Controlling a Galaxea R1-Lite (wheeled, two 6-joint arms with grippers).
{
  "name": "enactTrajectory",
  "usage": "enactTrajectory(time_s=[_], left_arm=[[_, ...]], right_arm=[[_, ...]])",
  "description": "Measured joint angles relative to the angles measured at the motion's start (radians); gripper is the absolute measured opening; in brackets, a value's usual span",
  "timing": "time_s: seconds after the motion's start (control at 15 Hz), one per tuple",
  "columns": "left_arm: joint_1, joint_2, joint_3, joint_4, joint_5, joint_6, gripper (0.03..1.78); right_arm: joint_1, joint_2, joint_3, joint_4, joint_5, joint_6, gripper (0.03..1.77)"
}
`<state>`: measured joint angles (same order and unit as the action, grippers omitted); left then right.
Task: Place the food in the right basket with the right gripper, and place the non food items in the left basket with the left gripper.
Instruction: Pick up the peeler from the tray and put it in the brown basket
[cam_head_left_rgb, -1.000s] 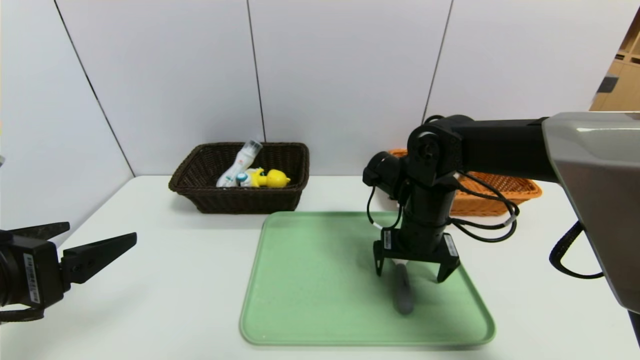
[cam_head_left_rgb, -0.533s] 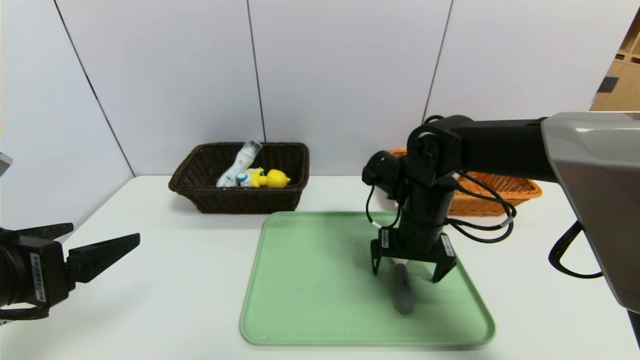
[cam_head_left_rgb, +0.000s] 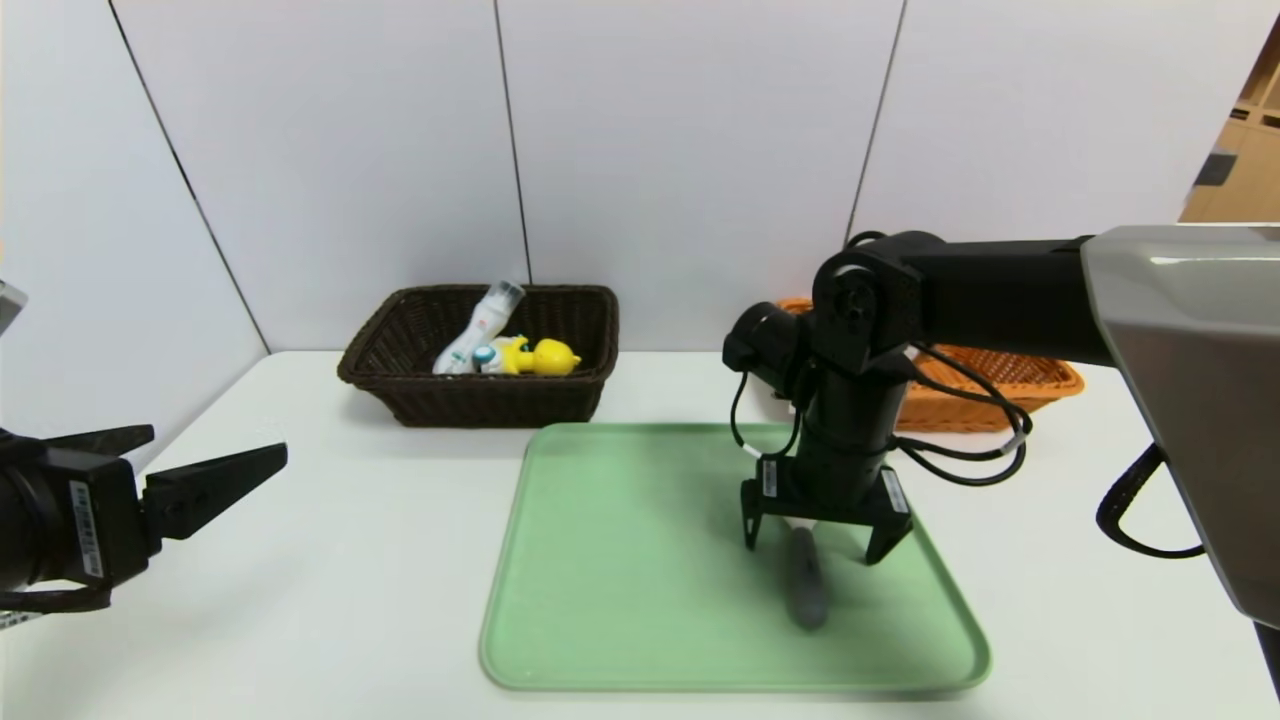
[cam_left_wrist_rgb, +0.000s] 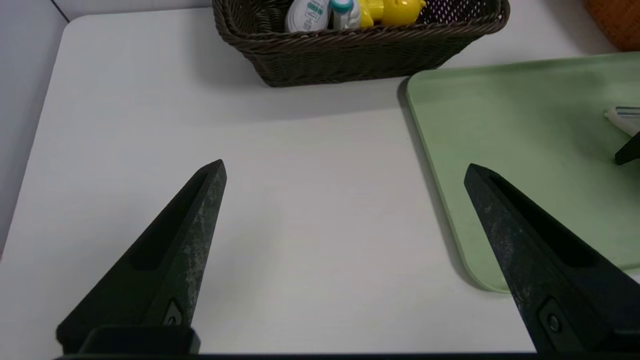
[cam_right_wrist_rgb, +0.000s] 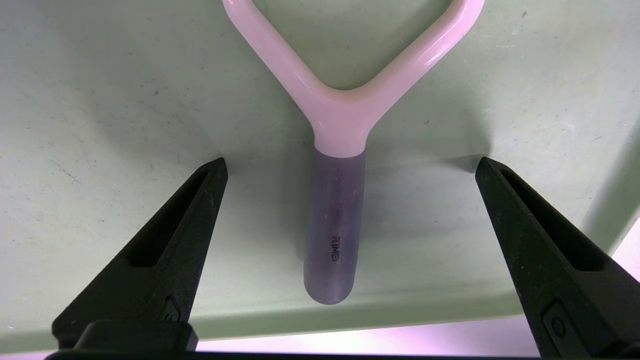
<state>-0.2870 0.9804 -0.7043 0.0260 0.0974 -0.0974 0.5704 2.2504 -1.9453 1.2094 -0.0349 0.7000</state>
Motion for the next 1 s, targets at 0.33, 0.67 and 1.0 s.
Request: enactTrajectory(time_s=[0.33,0.67,1.0], left_arm=[[0.0,0.011,0.003,-0.007,-0.001,0.0,1.69],[0.0,0.012,0.004,-0.006,-0.002,0.0,1.69],[0.001,0.012,0.005,-0.006,-0.002,0.0,1.69]], right_arm=[[-0.001,0.0,0.0,0.002,-0.001,-0.001,1.71],[-0.002,0.001,0.0,0.002,-0.001,-0.001,1.71],[-0.003,0.002,0.0,0.002,-0.001,0.0,0.96]])
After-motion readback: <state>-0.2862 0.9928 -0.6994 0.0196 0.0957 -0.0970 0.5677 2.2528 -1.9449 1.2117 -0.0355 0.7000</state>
